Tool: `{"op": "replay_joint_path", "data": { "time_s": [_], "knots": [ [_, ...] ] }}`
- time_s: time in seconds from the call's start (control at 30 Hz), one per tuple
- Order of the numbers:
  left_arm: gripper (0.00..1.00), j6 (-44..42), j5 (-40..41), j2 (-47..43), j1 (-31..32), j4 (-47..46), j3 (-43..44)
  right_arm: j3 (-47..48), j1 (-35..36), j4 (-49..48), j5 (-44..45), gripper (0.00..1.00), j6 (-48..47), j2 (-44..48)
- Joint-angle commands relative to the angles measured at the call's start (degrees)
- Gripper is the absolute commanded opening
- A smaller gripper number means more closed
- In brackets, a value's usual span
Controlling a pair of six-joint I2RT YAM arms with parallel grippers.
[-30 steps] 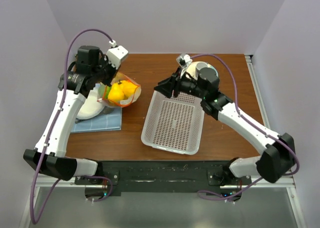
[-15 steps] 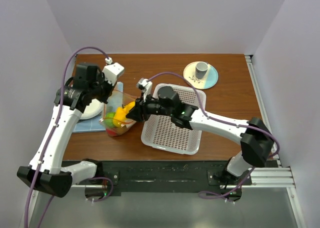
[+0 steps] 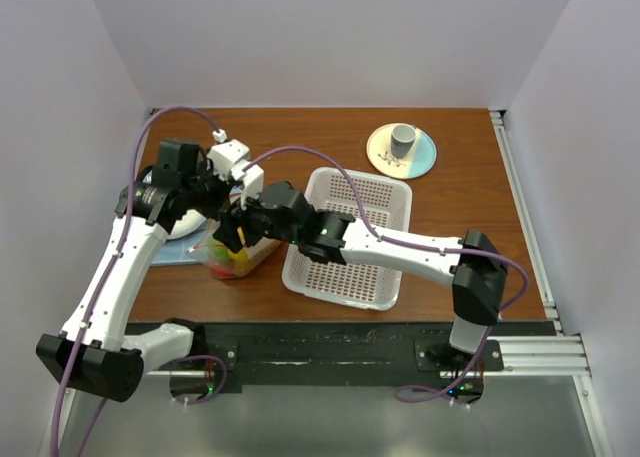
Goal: Open the zip-top bag and remove the fake food
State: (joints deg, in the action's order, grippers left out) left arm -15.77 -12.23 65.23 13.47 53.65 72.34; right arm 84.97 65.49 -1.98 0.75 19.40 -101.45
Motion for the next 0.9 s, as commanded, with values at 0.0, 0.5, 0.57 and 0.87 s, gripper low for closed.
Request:
{"op": "replay_joint_path", "data": {
  "time_s": [0.0, 0.5, 0.57, 0.87],
  "knots": [
    [0.0, -0.4, -0.3, -1.0, 0.6, -1.0, 5.0, 5.1, 0.0, 8.1, 6.9, 0.66, -1.1, -3.8],
    [0.0, 0.4, -0.1, -0.9, 0.5, 1.8, 10.5, -3.2, 1.0, 14.8, 8.5, 0.99, 0.9, -5.6],
    [0.0, -0.1, 0.9, -1.7, 0.5, 1.9, 9.8, -6.6, 1.0, 13.3, 8.6, 0.99, 1.6, -4.4],
    [0.0, -0.8, 2.0, -3.4, 0.5, 3.3, 9.8, -15.4, 1.0, 6.5, 11.2, 0.97, 1.9, 0.1]
  ]
}}
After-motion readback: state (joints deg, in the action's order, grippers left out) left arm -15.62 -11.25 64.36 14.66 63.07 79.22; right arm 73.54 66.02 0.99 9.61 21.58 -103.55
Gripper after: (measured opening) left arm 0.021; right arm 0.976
